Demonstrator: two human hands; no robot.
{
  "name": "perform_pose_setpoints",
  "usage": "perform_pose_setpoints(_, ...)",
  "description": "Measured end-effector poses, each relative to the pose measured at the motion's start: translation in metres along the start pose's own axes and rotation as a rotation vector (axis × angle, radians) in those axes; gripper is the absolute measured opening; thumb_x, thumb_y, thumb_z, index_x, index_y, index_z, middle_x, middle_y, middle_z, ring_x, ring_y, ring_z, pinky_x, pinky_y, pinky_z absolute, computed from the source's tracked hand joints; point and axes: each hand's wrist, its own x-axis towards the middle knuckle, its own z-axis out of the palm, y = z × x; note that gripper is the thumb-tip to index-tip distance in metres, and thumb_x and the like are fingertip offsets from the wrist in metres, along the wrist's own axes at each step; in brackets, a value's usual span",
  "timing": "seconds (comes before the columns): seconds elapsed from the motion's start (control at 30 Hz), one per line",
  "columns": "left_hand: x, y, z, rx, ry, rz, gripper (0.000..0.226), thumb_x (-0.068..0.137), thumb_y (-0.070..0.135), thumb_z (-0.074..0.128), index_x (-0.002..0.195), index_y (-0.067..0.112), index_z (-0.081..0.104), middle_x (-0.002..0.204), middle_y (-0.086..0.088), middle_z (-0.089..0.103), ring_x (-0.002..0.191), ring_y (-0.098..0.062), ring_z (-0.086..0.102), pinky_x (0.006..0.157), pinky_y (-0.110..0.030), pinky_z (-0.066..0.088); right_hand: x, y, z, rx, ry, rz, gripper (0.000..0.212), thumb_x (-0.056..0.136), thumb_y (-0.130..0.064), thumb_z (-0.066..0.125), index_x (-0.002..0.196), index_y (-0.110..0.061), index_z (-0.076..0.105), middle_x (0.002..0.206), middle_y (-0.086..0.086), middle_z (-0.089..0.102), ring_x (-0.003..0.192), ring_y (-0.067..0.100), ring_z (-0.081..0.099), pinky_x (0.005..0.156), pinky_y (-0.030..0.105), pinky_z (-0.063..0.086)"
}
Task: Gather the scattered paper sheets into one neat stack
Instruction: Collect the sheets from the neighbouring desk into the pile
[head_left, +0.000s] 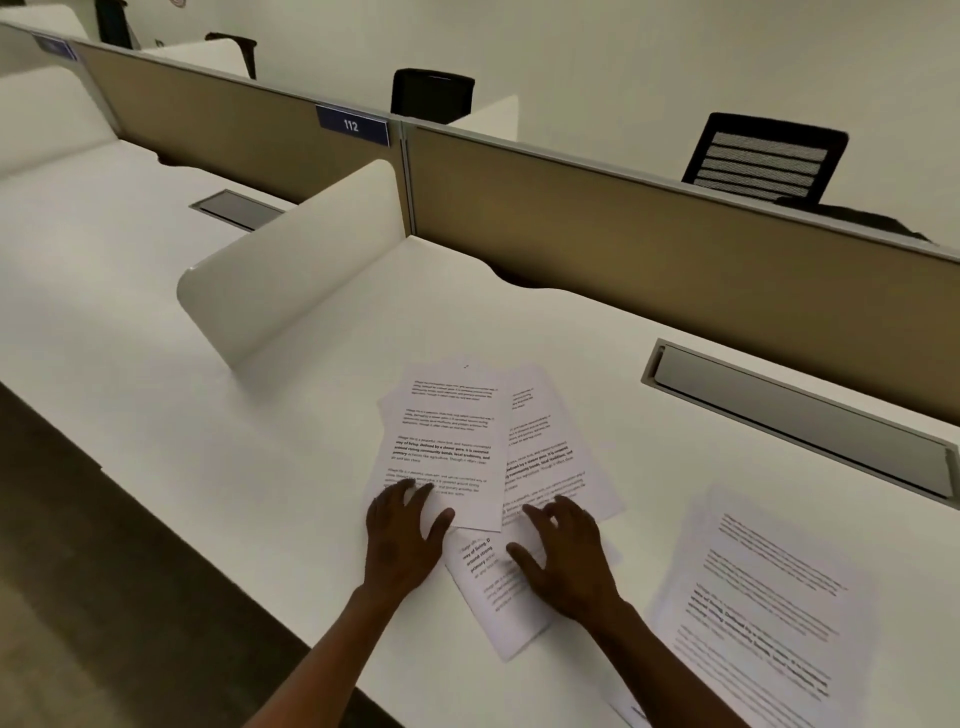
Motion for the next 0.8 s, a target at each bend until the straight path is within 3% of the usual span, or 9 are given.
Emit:
perform_pose_setpoints(0.07, 0.003, -0.004, 0.0, -0.028, 0.085, -0.066, 0.065, 0.088, 0.056, 0.054, 0.139, 0.016, 0.053, 0.151, -0.016, 0.041, 0.142, -0.033, 0.035, 0.118, -0.049, 0.029, 0.013, 0.005, -0.007, 0.084, 0.113, 0.105, 0.065, 0.088, -0.059, 0.054, 0.137, -0.017, 0.054, 0.134, 0.014, 0.055, 0.132, 0.033, 0.046, 0.11, 0.045, 0.038)
perform_pose_setpoints(0.13, 0.011, -0.006, -0.003, -0.023, 0.031, -0.172, 0.069, 0.092, 0.051, 0.057, 0.149, 0.016, 0.04, 0.159, -0.019, 0.027, 0.149, -0.035, 0.021, 0.121, -0.051, 0.022, 0.033, 0.017, -0.017, 0.112, 0.123, 0.258, 0.07, 0.089, -0.057, 0.054, 0.143, -0.014, 0.047, 0.147, 0.019, 0.043, 0.143, 0.034, 0.031, 0.115, 0.047, 0.032)
perform_pose_setpoints(0.23, 0.019, -0.003, -0.003, 0.096, -0.164, -0.202, 0.079, 0.093, 0.059, 0.047, 0.157, 0.021, 0.02, 0.165, -0.016, 0.01, 0.152, -0.034, 0.004, 0.123, -0.051, 0.006, 0.06, 0.041, -0.029, 0.036, -0.032, 0.408, 0.083, 0.09, -0.064, 0.046, 0.153, -0.014, 0.026, 0.161, 0.023, 0.015, 0.151, 0.037, 0.006, 0.121, 0.05, 0.016)
perform_pose_setpoints(0.3, 0.016, 0.004, 0.002, 0.138, -0.218, -0.138, 0.079, 0.093, 0.063, 0.044, 0.157, 0.024, 0.02, 0.166, -0.012, 0.005, 0.153, -0.033, -0.002, 0.122, -0.051, 0.0, 0.07, 0.049, -0.031, 0.035, -0.177, 0.433, 0.088, 0.09, -0.067, 0.041, 0.156, -0.016, 0.015, 0.163, 0.022, 0.005, 0.151, 0.037, 0.001, 0.121, 0.051, 0.011)
perform_pose_setpoints(0.37, 0.009, 0.012, 0.008, 0.118, -0.232, -0.1, 0.076, 0.092, 0.064, 0.043, 0.155, 0.026, 0.025, 0.166, -0.009, 0.006, 0.153, -0.03, -0.002, 0.122, -0.05, -0.003, 0.07, 0.046, -0.027, 0.065, -0.22, 0.405, 0.088, 0.09, -0.069, 0.04, 0.156, -0.017, 0.014, 0.163, 0.021, 0.012, 0.151, 0.036, 0.008, 0.121, 0.048, 0.016)
perform_pose_setpoints(0.53, -0.001, 0.033, 0.016, 0.042, -0.178, -0.05, 0.061, 0.092, 0.058, 0.051, 0.143, 0.025, 0.047, 0.161, -0.008, 0.026, 0.152, -0.028, 0.011, 0.123, -0.047, 0.002, 0.054, 0.02, -0.016, 0.115, -0.026, 0.352, 0.084, 0.086, -0.069, 0.047, 0.15, -0.016, 0.033, 0.138, 0.014, 0.05, 0.129, 0.031, 0.045, 0.102, 0.043, 0.044)
perform_pose_setpoints(0.67, -0.001, 0.043, 0.015, -0.133, -0.095, -0.071, 0.038, 0.09, 0.043, 0.063, 0.122, 0.021, 0.061, 0.151, -0.01, 0.04, 0.144, -0.029, 0.032, 0.122, -0.043, 0.019, 0.054, 0.018, -0.017, 0.205, 0.043, 0.509, 0.085, 0.084, -0.063, 0.055, 0.15, -0.014, 0.031, 0.143, 0.017, 0.046, 0.13, 0.034, 0.043, 0.103, 0.044, 0.041)
perform_pose_setpoints(0.8, 0.003, 0.056, 0.012, -0.165, -0.11, -0.157, 0.055, 0.09, 0.044, 0.062, 0.139, 0.023, 0.049, 0.16, -0.011, 0.027, 0.144, -0.028, 0.031, 0.12, -0.042, 0.025, 0.056, 0.019, -0.016, 0.114, -0.054, 0.532, 0.094, 0.083, -0.067, 0.053, 0.152, -0.011, 0.023, 0.148, 0.019, 0.04, 0.135, 0.038, 0.036, 0.107, 0.046, 0.038)
